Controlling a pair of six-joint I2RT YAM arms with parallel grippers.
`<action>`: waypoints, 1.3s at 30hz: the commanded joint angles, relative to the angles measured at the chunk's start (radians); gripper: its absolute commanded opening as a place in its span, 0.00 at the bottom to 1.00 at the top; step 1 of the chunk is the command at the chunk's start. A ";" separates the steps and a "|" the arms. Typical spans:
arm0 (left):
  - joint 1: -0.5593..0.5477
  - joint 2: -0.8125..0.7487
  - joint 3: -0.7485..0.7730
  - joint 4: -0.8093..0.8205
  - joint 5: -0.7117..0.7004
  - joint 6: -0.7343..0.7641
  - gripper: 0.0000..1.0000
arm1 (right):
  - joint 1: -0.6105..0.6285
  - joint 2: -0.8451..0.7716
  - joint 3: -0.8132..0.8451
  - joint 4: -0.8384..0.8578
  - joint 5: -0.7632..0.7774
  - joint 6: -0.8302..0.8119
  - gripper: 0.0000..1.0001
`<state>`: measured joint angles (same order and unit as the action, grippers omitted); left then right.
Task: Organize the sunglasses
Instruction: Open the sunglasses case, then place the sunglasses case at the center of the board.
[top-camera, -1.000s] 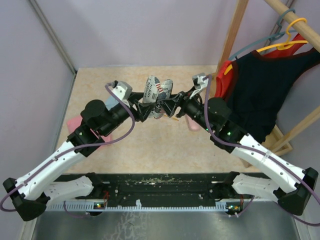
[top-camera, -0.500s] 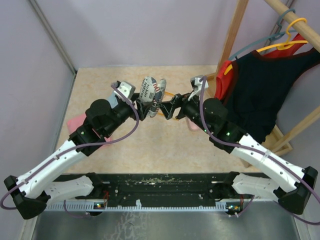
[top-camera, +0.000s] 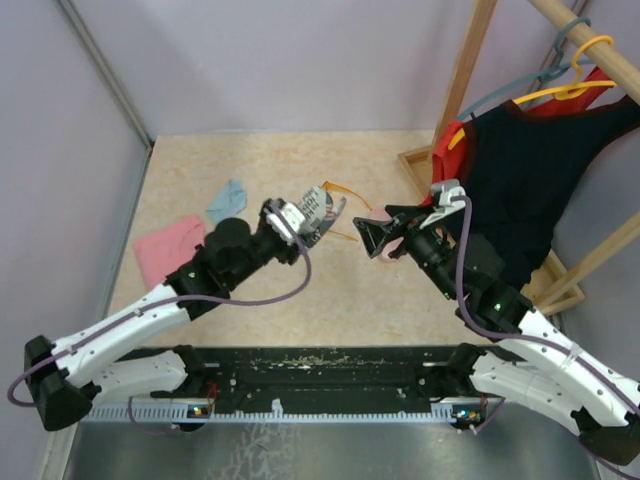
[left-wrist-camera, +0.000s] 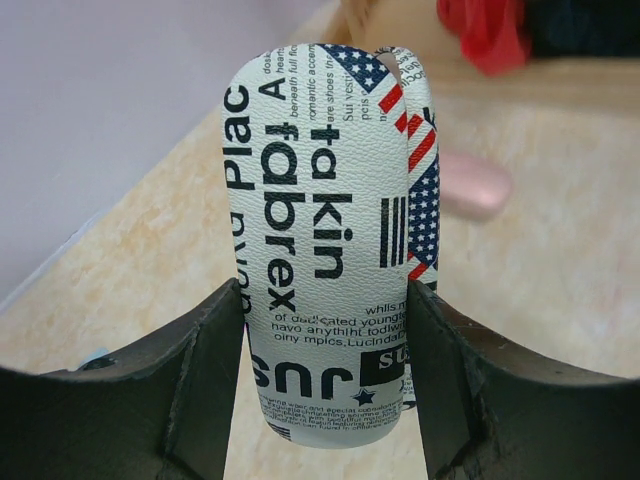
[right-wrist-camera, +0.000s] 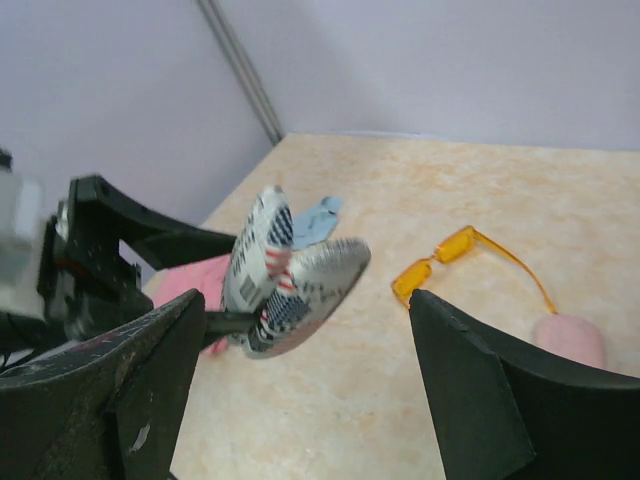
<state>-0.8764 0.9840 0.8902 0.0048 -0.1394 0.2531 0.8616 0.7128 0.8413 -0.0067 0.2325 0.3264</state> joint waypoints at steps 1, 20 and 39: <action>-0.101 0.097 -0.104 0.099 -0.107 0.283 0.00 | 0.004 -0.066 -0.040 -0.035 0.132 -0.039 0.82; -0.411 0.627 -0.430 1.013 -0.647 0.950 0.01 | 0.004 -0.153 -0.105 -0.113 0.147 -0.032 0.81; -0.529 1.024 -0.501 1.675 -0.707 1.203 0.45 | 0.004 -0.139 -0.099 -0.129 0.120 -0.030 0.81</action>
<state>-1.3914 2.0178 0.4007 1.5181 -0.8417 1.4902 0.8616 0.5690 0.7269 -0.1589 0.3641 0.2981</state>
